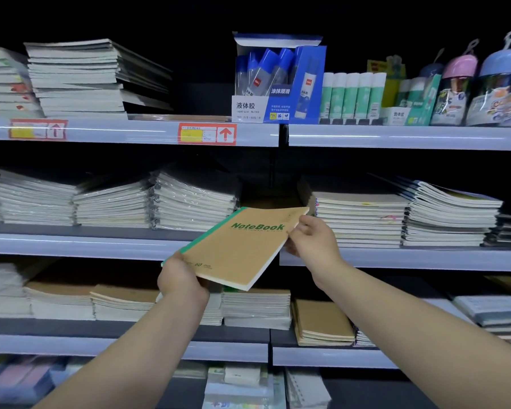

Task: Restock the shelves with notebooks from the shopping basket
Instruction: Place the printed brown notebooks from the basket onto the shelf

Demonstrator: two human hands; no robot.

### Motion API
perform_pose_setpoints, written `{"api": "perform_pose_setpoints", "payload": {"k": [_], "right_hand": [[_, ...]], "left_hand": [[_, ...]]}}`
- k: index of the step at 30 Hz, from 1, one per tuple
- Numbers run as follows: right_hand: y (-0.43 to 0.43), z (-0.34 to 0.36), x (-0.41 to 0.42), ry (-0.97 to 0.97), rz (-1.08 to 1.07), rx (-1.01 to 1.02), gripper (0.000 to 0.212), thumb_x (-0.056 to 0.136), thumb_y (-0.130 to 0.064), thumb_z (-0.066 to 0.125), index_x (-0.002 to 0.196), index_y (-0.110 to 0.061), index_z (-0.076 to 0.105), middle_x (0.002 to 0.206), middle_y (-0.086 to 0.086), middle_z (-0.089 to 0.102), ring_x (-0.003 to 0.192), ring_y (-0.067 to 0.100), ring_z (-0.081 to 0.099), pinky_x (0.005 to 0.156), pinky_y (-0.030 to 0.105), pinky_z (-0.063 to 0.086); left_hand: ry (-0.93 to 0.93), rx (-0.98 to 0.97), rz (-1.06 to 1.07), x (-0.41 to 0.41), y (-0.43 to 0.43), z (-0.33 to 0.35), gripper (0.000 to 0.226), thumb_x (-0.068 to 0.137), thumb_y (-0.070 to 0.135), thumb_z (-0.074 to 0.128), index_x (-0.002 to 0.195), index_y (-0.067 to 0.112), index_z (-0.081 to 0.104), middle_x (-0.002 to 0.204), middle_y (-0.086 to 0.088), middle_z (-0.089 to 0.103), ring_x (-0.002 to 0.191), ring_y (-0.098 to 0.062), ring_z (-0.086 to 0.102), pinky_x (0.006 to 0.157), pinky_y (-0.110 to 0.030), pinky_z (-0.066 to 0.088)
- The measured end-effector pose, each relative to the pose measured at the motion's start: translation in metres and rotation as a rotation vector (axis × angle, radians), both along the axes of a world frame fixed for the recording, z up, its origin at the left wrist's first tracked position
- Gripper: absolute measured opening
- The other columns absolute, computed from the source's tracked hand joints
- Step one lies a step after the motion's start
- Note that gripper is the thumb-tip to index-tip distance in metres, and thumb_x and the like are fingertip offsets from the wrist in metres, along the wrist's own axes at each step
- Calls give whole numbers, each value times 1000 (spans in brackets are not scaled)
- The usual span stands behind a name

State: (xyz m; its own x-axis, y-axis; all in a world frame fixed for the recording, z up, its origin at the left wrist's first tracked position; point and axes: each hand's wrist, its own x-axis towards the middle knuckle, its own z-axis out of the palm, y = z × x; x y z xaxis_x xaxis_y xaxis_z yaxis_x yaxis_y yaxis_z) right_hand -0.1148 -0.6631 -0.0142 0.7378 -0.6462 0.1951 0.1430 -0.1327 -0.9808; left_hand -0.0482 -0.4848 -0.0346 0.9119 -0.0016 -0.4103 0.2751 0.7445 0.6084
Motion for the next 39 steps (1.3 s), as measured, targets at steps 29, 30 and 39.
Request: {"api": "perform_pose_setpoints", "payload": {"k": [29,30,39], "right_hand": [[-12,5,-26,542,383,-625,86,67,-38,83,133,-20,31,141,7,34,120,17,45,101,30,42],[-18,6,-28,543,383,-646,77,69,-36,82,128,-21,35,132,3,42,112,14,49,95,28,46],[-59,-7,-23,305,11,-572,60,72,-27,83,124,-19,54,125,-3,53,103,12,57,73,15,42]], "left_hand": [[-162,235,158,-9,-57,-6,23,97,17,44,109,25,62,103,-7,68,93,-29,67,87,-47,56],[-170,227,139,-13,-61,-8,23,98,16,43,111,23,61,104,-8,68,93,-29,67,86,-48,56],[-220,166,-133,-29,-86,5,38,92,2,37,125,11,53,117,-11,63,98,-28,66,52,-20,55]]}}
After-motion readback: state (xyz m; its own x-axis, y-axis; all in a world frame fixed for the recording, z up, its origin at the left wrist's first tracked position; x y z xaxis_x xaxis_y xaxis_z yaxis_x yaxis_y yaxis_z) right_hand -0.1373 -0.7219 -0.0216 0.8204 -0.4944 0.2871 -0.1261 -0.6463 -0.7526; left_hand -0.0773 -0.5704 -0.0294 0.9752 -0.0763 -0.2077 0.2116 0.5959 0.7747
